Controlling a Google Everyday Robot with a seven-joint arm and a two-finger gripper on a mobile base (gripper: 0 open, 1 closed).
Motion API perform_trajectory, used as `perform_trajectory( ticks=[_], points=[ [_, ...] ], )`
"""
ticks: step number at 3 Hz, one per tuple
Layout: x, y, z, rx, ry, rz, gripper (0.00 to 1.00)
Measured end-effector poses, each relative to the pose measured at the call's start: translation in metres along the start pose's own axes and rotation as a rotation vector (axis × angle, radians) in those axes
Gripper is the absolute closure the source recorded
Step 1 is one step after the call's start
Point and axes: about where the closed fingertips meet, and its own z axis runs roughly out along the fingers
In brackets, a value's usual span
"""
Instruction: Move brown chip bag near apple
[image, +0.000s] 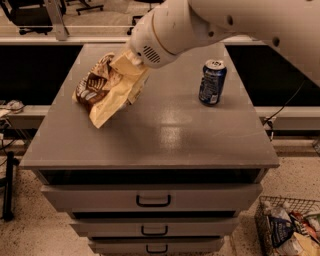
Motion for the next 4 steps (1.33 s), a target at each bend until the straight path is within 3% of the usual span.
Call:
perform_trajectory(
  ticks=[2, 3, 4],
  points=[
    [-0.016, -0.102, -0.046, 0.362, -0.023, -0.046, 1.00],
    [-0.015, -0.150, -0.077, 0.521, -0.003, -0.032, 1.00],
    [-0.005, -0.196, -0.099, 0.641, 0.031, -0.009, 1.00]
  ],
)
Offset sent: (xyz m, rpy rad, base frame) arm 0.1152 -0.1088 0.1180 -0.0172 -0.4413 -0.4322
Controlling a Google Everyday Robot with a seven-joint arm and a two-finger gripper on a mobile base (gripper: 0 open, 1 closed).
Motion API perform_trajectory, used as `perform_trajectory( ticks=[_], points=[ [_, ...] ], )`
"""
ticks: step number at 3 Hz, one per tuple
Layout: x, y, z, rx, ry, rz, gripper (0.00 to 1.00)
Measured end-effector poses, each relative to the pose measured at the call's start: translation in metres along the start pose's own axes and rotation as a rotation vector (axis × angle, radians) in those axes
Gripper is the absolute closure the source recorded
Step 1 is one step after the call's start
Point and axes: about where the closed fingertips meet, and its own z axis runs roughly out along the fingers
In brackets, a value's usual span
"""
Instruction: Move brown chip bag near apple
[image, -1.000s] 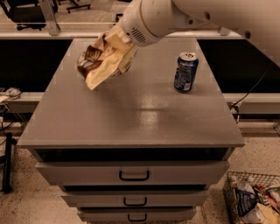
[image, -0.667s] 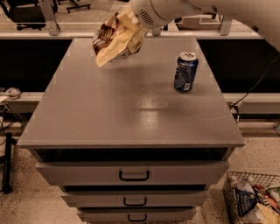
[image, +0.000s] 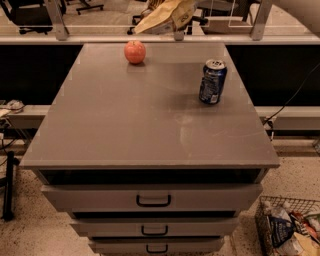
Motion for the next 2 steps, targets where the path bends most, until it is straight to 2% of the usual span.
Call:
perform_trajectory(
  ticks=[1, 2],
  points=[
    [0.016, -0.038, 0.018, 0.077, 0.037, 0.025, 1.00],
    [0.035, -0.060, 0.043, 0.113, 0.082, 0.046, 1.00]
  ],
)
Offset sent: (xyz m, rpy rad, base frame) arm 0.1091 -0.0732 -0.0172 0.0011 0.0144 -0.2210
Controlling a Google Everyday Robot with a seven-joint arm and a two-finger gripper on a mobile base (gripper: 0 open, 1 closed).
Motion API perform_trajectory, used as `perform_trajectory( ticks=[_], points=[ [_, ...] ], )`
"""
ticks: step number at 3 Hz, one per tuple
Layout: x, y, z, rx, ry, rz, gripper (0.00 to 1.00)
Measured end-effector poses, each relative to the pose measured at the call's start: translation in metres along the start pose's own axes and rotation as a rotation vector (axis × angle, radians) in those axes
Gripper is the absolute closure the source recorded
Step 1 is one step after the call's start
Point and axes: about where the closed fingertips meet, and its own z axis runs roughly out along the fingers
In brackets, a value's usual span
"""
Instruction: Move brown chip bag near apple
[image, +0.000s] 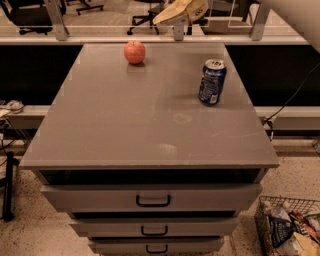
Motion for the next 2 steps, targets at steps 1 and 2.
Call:
perform_trajectory(
  ticks=[1, 2],
  points=[
    [0.019, -0.004, 0.028, 0.005, 0.044, 0.021, 1.00],
    [0.036, -0.001, 0.049, -0.007, 0.078, 0.036, 1.00]
  ],
)
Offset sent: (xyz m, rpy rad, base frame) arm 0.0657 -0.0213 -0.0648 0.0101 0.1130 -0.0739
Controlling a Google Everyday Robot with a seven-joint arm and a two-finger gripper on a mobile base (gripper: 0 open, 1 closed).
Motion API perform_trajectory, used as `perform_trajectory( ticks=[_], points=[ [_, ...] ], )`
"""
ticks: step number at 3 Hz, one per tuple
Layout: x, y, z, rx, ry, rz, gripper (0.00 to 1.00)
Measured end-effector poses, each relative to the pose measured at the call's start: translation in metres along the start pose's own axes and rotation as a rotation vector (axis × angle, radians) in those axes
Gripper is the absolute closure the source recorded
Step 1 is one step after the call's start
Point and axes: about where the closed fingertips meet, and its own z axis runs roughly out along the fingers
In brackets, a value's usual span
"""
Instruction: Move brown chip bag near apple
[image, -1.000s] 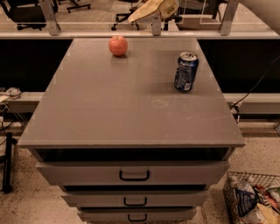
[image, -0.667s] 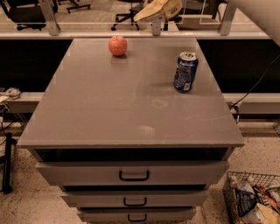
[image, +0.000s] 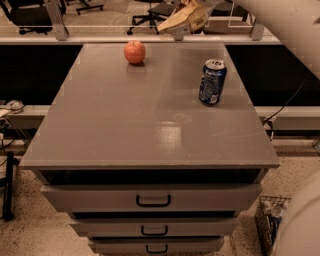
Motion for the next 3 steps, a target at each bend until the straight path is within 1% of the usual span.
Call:
perform_trajectory(
  ticks=[1, 2, 3],
  points=[
    [0.011, 0.017, 0.028, -0.042, 0.021, 0.009, 1.00],
    [0.021, 0.040, 0.053, -0.096, 0.036, 0.017, 1.00],
    [0.035, 0.068, 0.074, -0.159, 0.050, 0.040, 1.00]
  ],
)
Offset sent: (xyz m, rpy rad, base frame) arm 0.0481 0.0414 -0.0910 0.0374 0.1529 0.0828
